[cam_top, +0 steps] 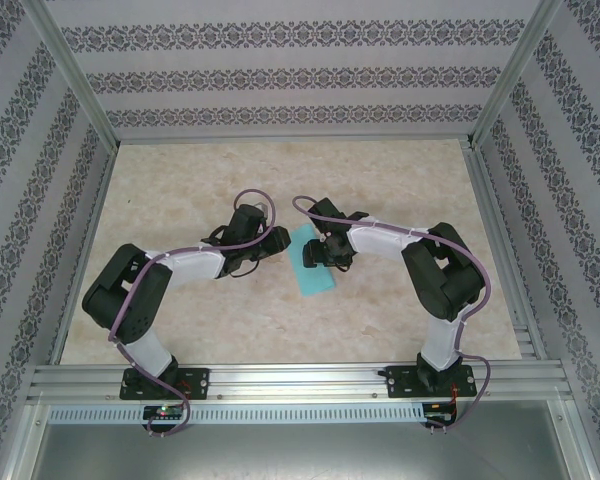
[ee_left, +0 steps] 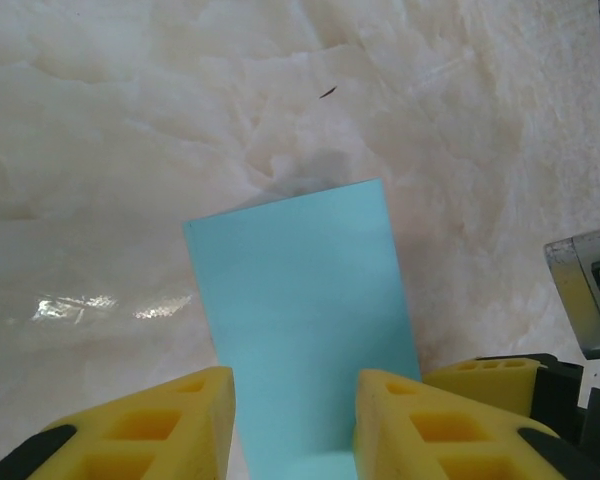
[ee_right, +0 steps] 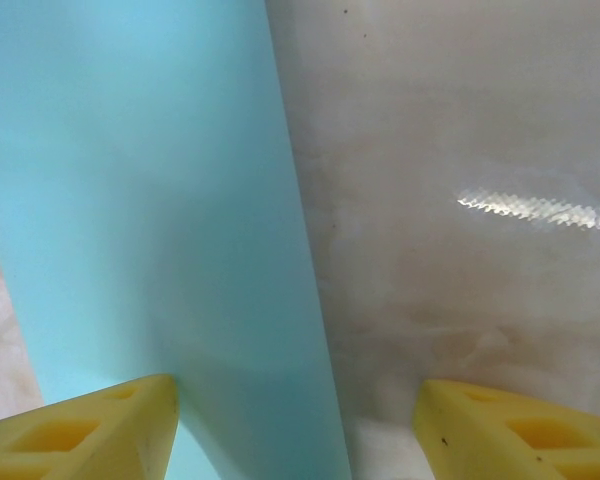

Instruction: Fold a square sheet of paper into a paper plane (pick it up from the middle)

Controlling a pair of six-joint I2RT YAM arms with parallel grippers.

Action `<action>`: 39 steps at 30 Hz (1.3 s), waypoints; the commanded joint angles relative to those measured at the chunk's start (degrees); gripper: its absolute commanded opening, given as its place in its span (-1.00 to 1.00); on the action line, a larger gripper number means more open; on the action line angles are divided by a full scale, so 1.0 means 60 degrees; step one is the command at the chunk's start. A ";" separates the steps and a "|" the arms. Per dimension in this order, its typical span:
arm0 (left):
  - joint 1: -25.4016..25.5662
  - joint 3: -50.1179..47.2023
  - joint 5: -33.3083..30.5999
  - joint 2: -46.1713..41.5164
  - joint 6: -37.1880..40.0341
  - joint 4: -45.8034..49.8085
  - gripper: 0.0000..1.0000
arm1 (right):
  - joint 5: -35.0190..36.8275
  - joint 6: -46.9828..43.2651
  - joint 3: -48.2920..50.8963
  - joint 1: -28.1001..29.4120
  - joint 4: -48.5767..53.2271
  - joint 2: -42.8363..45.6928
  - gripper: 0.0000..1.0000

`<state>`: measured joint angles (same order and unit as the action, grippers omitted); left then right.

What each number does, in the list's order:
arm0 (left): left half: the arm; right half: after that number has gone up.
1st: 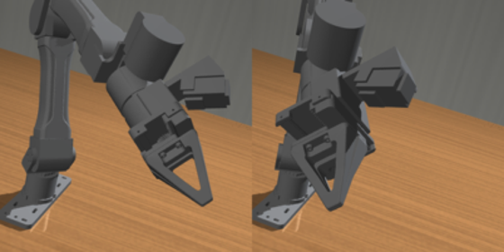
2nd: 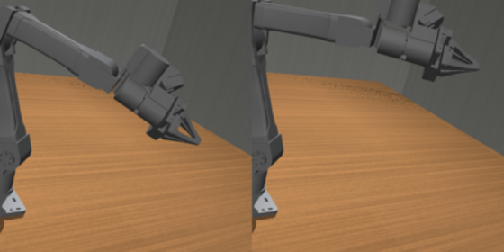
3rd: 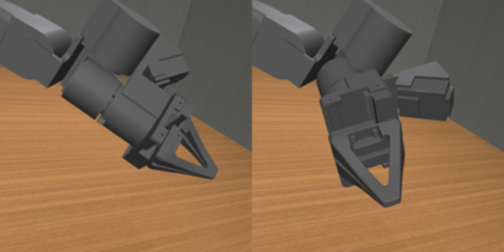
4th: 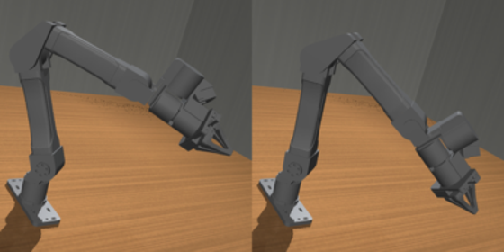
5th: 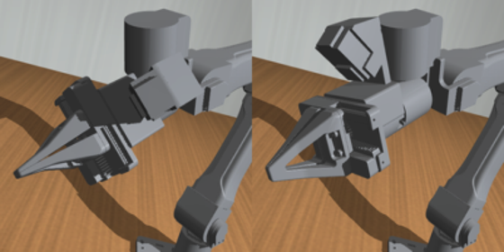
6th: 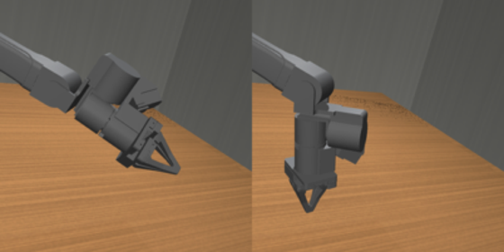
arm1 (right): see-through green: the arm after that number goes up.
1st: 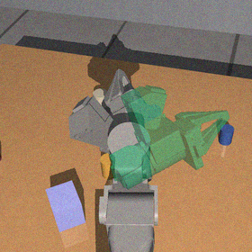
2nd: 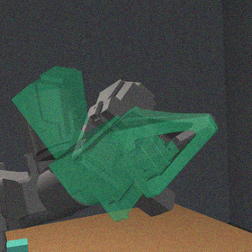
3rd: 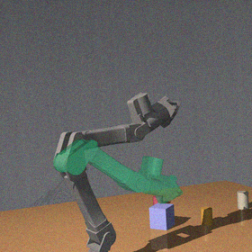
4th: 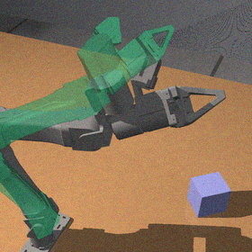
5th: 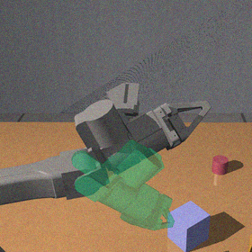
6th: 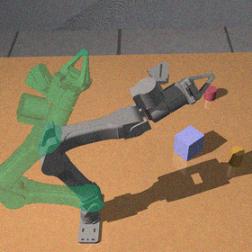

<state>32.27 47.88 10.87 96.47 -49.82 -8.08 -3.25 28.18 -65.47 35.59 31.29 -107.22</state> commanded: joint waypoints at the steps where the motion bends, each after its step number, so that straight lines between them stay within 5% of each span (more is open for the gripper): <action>1: -0.0075 0.0237 0.0340 0.0198 -0.0076 0.0028 -0.26 | -0.0052 -0.0018 0.0553 -0.0088 -0.0273 -0.0800 0.34; 39: -0.0061 0.0738 0.0901 0.0649 -0.0179 0.0316 -0.46 | 0.0094 0.0145 0.0387 0.0247 -0.0249 -0.1561 0.39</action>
<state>32.27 50.33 15.03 100.62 -51.13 -7.29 -1.50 29.02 -66.41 36.40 31.97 -108.71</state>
